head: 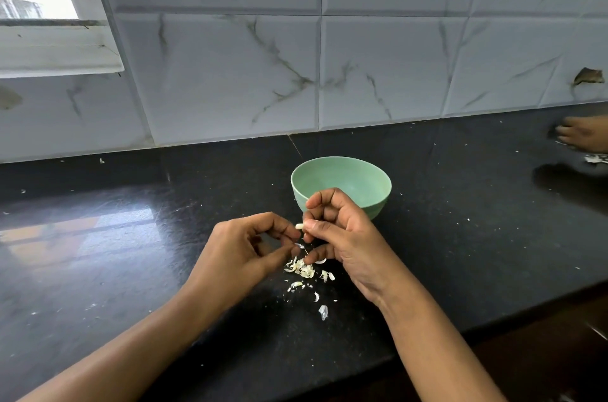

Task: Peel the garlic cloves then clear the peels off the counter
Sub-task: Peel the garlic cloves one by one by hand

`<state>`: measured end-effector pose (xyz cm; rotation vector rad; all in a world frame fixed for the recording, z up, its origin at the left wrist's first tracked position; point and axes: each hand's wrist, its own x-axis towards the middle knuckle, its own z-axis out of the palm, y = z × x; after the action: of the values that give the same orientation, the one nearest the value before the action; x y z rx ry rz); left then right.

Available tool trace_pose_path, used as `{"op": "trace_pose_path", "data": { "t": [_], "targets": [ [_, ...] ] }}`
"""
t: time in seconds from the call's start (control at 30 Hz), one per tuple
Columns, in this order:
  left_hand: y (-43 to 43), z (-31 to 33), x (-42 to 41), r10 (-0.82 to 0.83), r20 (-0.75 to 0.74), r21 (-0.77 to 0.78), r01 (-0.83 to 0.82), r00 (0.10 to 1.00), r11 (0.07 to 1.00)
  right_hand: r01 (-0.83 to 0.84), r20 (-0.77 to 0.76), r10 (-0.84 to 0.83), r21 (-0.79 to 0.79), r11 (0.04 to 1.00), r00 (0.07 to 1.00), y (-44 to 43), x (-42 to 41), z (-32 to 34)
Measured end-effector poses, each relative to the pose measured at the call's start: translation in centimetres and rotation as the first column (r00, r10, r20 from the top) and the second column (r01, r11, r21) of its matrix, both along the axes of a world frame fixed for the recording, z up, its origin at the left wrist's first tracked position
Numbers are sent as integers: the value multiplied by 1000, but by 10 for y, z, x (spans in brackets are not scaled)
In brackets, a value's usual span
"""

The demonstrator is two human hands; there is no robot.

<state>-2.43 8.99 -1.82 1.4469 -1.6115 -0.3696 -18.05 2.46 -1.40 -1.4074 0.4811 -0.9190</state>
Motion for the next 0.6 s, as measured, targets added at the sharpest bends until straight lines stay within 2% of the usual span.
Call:
{"op": "trace_pose_path", "data": {
  "t": [0.13,0.43,0.6],
  "targets": [
    [0,2,-1,18,-51,27,-17,999,999,-5,4,5,-8,1000,1000,0,-1,0],
    [3,9,-7,-51,-265,19,58,963,998,-11,3,11,-25,1000,1000,-1,-2,-2],
    [2,8,-7,-4,-244,-4,3,970,1000,-9,-24,7,-69,998,1000,-2,-1,-2]
  ]
}}
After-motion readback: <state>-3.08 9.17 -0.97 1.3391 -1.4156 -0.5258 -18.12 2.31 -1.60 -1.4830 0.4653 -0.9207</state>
